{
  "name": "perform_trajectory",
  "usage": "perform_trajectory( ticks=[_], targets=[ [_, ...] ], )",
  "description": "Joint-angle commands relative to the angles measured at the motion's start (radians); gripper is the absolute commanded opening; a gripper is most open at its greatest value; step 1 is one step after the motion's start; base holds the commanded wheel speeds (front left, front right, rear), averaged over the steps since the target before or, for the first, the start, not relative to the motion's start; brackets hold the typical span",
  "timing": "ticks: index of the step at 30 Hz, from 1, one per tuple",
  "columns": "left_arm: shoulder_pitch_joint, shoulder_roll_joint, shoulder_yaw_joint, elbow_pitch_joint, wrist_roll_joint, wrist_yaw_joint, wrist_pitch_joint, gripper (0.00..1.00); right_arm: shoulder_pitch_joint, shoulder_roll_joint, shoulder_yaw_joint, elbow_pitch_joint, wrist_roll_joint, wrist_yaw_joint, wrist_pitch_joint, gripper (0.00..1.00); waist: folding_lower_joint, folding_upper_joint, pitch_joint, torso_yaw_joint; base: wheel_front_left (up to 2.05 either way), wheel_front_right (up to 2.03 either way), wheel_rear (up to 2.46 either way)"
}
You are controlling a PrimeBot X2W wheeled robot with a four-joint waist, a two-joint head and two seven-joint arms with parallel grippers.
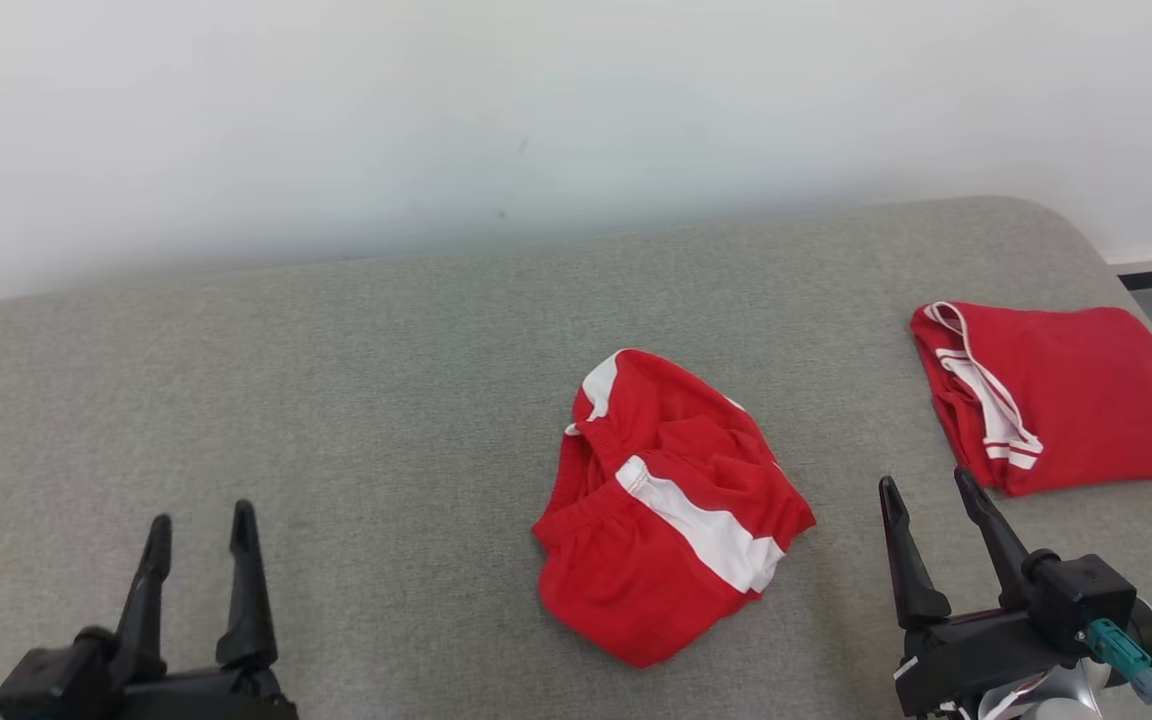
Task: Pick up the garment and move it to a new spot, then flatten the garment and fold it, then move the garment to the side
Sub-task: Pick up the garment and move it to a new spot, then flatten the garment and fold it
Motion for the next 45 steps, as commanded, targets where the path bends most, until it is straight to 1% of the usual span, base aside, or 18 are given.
perform_trajectory(
  ticks=[1, 6, 13, 27, 45],
  targets=[
    [0.013, -0.007, 0.012, -0.007, 0.009, -0.006, -0.001, 1.00, 0.006, 0.003, -0.003, 0.001, 0.002, -0.003, -0.004, 1.00, 0.0001, 0.0000, -0.003, 0.011, 0.00, 0.00, 0.00],
    [0.059, -0.034, 0.065, -0.013, 0.067, -0.048, -0.001, 1.00, 0.007, 0.009, -0.007, 0.023, 0.002, -0.003, -0.004, 1.00, 0.0001, 0.0000, -0.006, 0.021, 0.00, 0.00, 0.00],
    [0.103, -0.057, 0.102, -0.005, 0.112, -0.083, -0.002, 1.00, 0.015, 0.014, -0.008, 0.034, 0.001, -0.003, -0.004, 1.00, 0.0001, 0.0000, -0.015, 0.024, 0.00, 0.00, 0.00],
    [0.109, -0.070, 0.101, -0.009, 0.144, -0.107, -0.002, 1.00, 0.026, 0.021, -0.011, 0.019, -0.004, -0.003, -0.004, 1.00, 0.0001, 0.0000, -0.017, 0.022, 0.00, 0.00, 0.00],
    [0.099, -0.071, 0.064, 0.005, 0.144, -0.098, -0.002, 1.00, 0.015, 0.032, -0.003, 0.025, -0.005, -0.003, -0.004, 1.00, 0.0001, 0.0000, -0.006, 0.015, 0.00, 0.00, 0.00]
  ],
)
